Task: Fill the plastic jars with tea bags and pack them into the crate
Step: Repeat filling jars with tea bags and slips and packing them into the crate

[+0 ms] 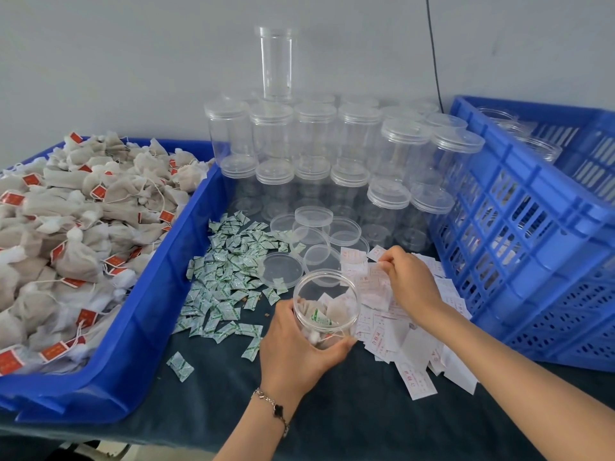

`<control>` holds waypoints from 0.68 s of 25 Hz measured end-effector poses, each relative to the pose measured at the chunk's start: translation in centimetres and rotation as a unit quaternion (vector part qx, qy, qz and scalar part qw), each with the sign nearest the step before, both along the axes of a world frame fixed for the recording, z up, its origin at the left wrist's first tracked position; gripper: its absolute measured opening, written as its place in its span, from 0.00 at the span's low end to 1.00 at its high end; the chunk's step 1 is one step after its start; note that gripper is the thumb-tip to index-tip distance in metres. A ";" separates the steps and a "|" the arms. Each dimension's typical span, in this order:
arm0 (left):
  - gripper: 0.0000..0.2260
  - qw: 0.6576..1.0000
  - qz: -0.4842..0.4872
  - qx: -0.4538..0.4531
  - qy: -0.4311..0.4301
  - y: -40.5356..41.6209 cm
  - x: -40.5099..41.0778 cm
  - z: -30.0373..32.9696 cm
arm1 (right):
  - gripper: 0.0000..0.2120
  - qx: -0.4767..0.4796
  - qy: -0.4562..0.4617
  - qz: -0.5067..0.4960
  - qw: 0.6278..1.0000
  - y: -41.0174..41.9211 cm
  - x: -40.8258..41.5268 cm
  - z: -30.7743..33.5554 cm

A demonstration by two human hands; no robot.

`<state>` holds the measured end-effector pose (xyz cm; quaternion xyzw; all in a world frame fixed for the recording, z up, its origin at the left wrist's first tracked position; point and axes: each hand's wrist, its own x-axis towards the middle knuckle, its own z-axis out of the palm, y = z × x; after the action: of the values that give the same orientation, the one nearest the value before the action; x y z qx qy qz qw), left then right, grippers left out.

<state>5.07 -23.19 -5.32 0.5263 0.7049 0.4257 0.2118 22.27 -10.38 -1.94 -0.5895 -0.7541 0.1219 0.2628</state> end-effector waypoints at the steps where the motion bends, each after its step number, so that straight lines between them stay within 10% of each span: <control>1: 0.38 1.000 0.001 0.000 0.000 0.0 0.0 0.0 | 0.05 -0.004 0.006 0.001 1.000 0.0 -0.1 0.1; 9: 0.39 1.000 0.000 -0.002 -0.006 0.0 0.1 0.2 | 0.05 -0.021 0.385 0.074 0.920 -5.5 -3.0 6.6; 17: 0.36 1.000 -0.006 -0.013 -0.009 0.0 0.0 0.2 | 0.06 -0.058 0.171 0.135 0.974 -7.8 -5.3 5.7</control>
<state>5.05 -23.17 -5.13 0.5237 0.7053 0.4203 0.2272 16.97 -18.19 3.79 -0.4665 -0.7622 0.2990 0.3347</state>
